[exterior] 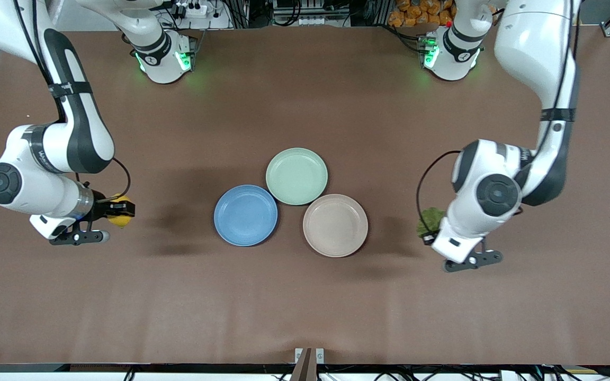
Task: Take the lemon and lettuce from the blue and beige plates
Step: 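Lift the lettuce with the left gripper while the right gripper lifts the lemon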
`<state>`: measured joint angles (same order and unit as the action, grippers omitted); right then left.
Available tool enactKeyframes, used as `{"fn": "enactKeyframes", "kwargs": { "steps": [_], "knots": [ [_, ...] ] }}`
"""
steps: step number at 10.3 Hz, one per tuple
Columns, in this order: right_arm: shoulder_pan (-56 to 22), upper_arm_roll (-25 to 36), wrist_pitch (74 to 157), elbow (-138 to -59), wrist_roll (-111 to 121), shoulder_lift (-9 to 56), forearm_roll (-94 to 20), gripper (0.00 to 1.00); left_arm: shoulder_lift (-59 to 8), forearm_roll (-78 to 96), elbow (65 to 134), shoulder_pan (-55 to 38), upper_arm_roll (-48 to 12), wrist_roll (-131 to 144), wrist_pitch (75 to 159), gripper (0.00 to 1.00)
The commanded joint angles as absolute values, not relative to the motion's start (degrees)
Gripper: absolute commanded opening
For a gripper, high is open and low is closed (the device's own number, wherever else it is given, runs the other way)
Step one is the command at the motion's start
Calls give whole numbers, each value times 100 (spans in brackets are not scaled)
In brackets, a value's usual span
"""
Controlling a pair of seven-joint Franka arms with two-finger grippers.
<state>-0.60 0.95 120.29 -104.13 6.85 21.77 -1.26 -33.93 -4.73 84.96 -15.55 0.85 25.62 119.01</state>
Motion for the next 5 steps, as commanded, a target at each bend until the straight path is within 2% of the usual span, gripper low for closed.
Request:
{"fn": "enactKeyframes", "kwargs": {
  "steps": [1, 2, 3, 4, 5],
  "knots": [
    [123, 193, 12513, -10783, 1307, 2144, 9, 19, -3278, -397, 8648, -1127, 18, 1884, 11751, 0],
    [149, 246, 12881, -11002, 1449, 2171, 9, 19, -3304, -300, 8648, -968, 18, 1672, 11751, 0],
    [176, 281, 13224, -11169, 1502, 2267, 9, 19, -3339, -194, 8657, -906, 18, 1661, 11751, 10],
    [193, 281, 13567, -11345, 1503, 2363, 9, 19, -3383, -63, 8675, -897, 26, 1661, 11751, 99],
    [193, 281, 13849, -11486, 1494, 2443, 0, 20, -3392, -44, 8710, -896, 26, 1661, 11751, 100]
  ]
}}
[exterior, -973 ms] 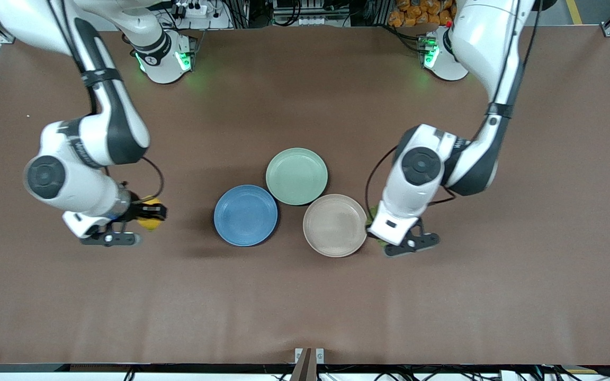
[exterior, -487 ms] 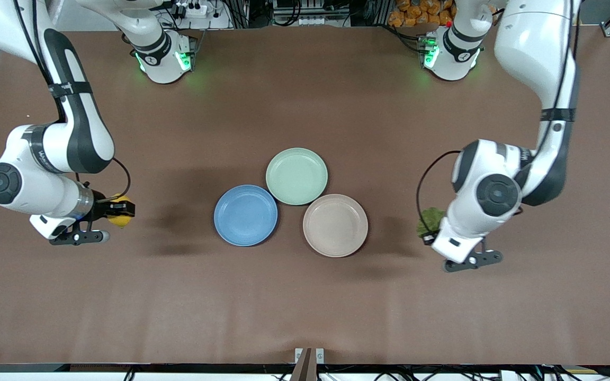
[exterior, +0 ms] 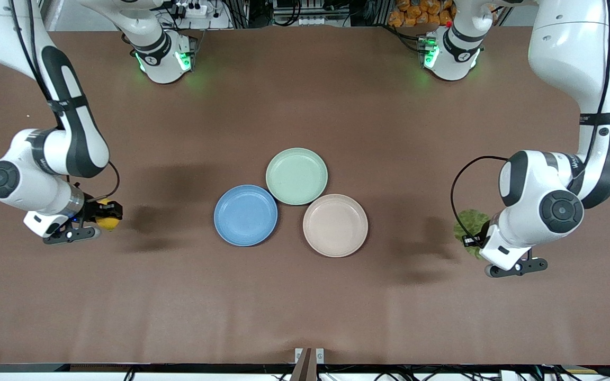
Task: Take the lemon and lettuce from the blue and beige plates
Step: 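Lift the lettuce with the left gripper while the right gripper lifts the lemon, then lower and release the lettuce beside the beige plate with the left gripper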
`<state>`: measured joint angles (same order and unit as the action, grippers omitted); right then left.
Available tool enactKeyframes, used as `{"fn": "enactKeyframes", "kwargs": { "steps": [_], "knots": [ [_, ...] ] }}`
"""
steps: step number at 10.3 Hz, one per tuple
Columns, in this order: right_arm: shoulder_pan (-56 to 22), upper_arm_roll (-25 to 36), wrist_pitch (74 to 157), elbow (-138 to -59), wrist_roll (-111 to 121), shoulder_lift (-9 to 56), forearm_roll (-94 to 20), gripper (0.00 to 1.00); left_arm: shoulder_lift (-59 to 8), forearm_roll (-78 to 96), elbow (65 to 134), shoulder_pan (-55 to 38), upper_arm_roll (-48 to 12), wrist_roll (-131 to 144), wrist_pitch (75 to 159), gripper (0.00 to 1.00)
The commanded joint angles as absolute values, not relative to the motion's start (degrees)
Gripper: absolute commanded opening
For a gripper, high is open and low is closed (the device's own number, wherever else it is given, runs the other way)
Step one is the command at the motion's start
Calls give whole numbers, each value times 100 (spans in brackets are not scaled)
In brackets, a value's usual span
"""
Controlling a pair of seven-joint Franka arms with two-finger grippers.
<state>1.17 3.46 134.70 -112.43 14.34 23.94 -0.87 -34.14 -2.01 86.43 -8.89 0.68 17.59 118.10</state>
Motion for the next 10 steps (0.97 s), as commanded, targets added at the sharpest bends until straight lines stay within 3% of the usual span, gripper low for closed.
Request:
{"fn": "enactKeyframes", "kwargs": {
  "steps": [1, 3, 6, 7, 8, 9, 10],
  "knots": [
    [211, 281, 13930, -11496, 1468, 2548, -35, 20, -3384, -44, 8736, -879, 26, 1670, 11742, 100],
    [255, 290, 14158, -11531, 1415, 2759, -96, 20, -3235, -44, 8990, -835, 35, 1766, 11584, 100],
    [229, 360, 14326, -11531, 995, 2944, -114, 22, -2246, -44, 10173, -773, 35, 1977, 11601, 100],
    [202, 352, 14326, -11523, 828, 2970, -114, 45, -1789, -44, 10665, -643, 35, 1978, 11602, 100],
    [193, 352, 14309, -11514, 696, 2962, -123, 91, -1323, -44, 11096, -511, 26, 1978, 11602, 100],
    [193, 352, 14239, -11479, 581, 2901, -114, 100, -996, -44, 11405, -492, 35, 1978, 11602, 100],
    [193, 352, 14169, -11409, 554, 2813, -114, 100, -689, -44, 11721, -492, 35, 1978, 11602, 100]
  ]
}}
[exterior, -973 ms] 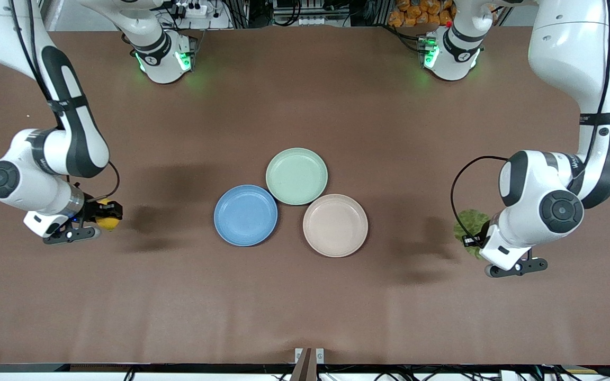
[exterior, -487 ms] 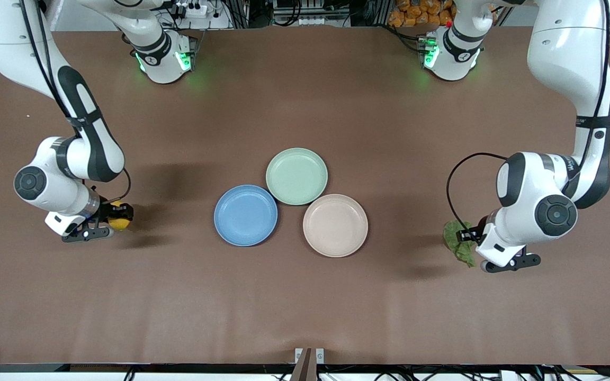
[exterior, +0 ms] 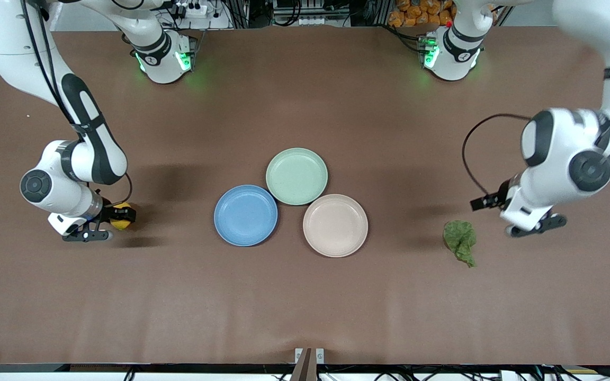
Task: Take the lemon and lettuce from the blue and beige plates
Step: 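Lower and release the lettuce beside the beige plate with the left gripper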
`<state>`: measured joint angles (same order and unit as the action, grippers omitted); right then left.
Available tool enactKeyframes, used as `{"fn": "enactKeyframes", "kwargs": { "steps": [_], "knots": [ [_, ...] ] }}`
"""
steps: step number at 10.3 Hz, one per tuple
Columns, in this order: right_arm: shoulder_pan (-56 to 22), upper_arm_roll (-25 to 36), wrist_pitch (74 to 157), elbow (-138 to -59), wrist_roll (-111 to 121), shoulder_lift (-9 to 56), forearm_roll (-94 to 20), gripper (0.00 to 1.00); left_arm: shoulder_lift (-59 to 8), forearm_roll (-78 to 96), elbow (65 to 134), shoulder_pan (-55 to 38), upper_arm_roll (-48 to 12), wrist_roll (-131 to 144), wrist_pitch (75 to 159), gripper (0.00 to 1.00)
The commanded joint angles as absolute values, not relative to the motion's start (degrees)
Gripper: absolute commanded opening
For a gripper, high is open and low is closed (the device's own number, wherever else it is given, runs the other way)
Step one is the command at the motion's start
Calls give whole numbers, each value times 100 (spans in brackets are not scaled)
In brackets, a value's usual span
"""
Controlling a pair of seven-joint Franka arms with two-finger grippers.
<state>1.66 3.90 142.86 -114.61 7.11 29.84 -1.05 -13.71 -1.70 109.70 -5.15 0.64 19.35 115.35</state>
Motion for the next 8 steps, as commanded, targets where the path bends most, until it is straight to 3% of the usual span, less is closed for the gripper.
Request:
{"fn": "enactKeyframes", "kwargs": {
  "steps": [1, 4, 8],
  "knots": [
    [185, 352, 13785, -11199, 519, 2717, -114, 100, -372, -44, 12012, -492, 44, 1986, 11575, 100],
    [141, 360, 12535, -10679, 117, 2252, -341, 100, 341, -88, 12515, -290, 18, 1960, 11479, 100],
    [176, 290, 12114, -10871, -685, 1304, -343, 100, 308, -132, 11622, -351, -52, 1854, 11426, 100]
  ]
}}
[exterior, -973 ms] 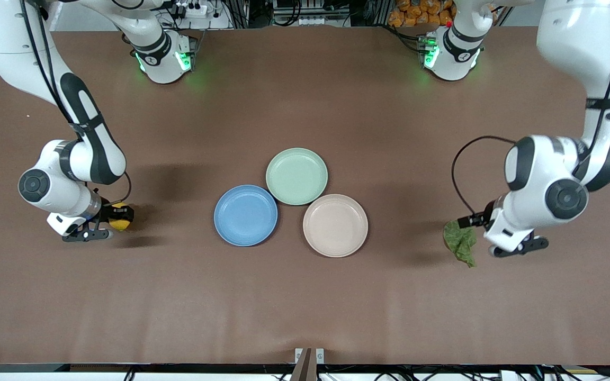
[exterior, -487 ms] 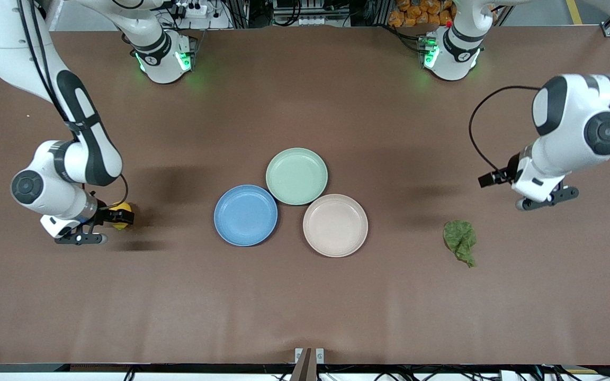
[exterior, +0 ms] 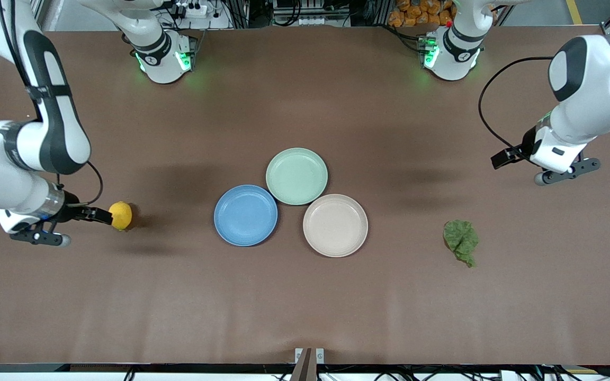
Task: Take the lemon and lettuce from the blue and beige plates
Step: 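Release the lemon on the table with the right gripper while the left gripper withdraws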
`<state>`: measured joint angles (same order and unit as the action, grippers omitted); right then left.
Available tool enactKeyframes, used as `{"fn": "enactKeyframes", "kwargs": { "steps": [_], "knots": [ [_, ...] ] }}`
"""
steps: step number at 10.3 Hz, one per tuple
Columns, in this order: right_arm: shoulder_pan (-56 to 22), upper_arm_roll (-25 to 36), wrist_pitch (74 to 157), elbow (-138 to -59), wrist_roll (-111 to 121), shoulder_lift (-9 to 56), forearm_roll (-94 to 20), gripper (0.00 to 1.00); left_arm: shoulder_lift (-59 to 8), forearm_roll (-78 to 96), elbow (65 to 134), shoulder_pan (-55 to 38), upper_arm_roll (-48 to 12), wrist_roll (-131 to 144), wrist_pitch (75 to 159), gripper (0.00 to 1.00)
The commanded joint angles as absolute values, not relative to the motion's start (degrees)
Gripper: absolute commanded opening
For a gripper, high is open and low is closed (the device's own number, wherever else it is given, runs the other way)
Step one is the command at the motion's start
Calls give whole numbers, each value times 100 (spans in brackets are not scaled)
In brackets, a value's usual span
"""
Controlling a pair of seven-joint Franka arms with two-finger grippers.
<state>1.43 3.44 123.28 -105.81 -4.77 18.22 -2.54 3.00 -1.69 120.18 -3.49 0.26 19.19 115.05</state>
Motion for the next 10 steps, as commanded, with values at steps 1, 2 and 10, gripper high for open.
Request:
{"fn": "enactKeyframes", "kwargs": {
  "steps": [1, 2, 10],
  "knots": [
    [219, 264, 11746, -10863, -686, 1057, -343, 100, 308, -228, 11349, -343, -192, 1802, 11426, 100],
    [228, 264, 11499, -10828, -625, 872, -308, 100, 316, -350, 11051, -343, -237, 1723, 11400, 100],
    [290, 229, 9626, -9547, -650, 255, 113, 100, 308, -9, 8905, -369, -606, 774, 8703, 100]
  ]
}}
